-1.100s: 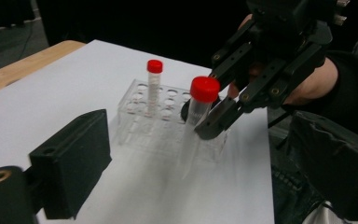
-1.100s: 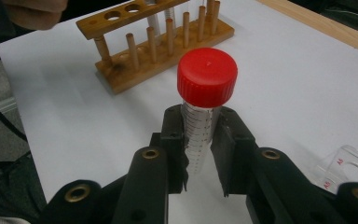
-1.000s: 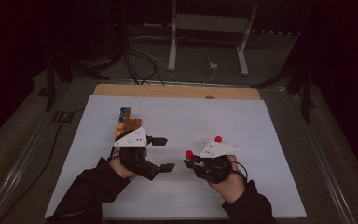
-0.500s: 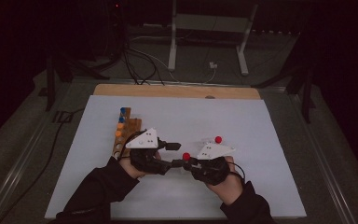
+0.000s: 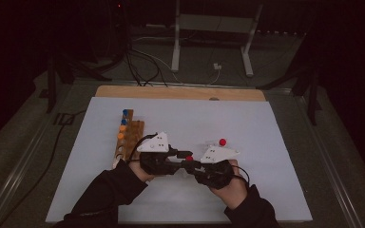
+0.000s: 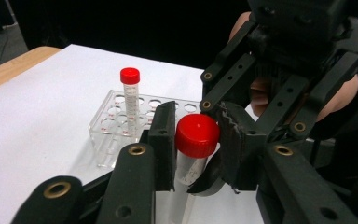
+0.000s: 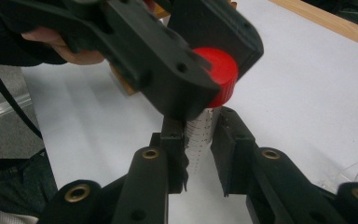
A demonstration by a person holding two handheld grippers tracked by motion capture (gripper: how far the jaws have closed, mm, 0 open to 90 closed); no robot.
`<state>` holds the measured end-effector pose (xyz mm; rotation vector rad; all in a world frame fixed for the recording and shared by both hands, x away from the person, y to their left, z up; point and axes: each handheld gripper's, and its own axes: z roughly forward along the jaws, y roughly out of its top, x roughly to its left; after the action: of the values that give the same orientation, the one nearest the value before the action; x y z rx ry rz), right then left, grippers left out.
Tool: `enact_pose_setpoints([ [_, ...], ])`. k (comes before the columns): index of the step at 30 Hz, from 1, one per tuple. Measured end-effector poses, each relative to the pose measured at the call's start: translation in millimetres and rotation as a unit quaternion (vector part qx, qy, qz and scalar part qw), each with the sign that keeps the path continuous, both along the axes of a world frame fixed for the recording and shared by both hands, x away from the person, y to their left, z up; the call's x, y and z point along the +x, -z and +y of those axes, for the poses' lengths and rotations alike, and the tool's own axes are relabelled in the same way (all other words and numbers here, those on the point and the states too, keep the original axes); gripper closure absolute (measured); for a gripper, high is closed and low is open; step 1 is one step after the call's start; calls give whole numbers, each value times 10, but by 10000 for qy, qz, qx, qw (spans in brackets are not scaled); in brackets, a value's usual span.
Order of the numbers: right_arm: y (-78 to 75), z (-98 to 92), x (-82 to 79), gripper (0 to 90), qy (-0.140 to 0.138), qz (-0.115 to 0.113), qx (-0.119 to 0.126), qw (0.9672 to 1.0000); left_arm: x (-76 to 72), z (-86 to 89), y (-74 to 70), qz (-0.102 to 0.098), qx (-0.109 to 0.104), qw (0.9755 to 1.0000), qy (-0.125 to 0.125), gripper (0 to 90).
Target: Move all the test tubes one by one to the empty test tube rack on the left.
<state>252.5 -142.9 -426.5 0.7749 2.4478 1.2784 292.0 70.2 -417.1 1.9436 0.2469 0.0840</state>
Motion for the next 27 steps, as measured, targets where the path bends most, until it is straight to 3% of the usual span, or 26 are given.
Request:
enact_pose_setpoints([
  [9,-1,-22,11,740,-41,54,100,9999,16,22,-21,-28,-7,10000,-19,718],
  [19,-145,-181,-19,421,185,-252,516,9982,52,233,-198,-204,-115,9992,-339,719],
  [27,-192,-251,-27,154,355,-320,607,9970,102,537,-363,-307,-232,9964,-760,719],
])
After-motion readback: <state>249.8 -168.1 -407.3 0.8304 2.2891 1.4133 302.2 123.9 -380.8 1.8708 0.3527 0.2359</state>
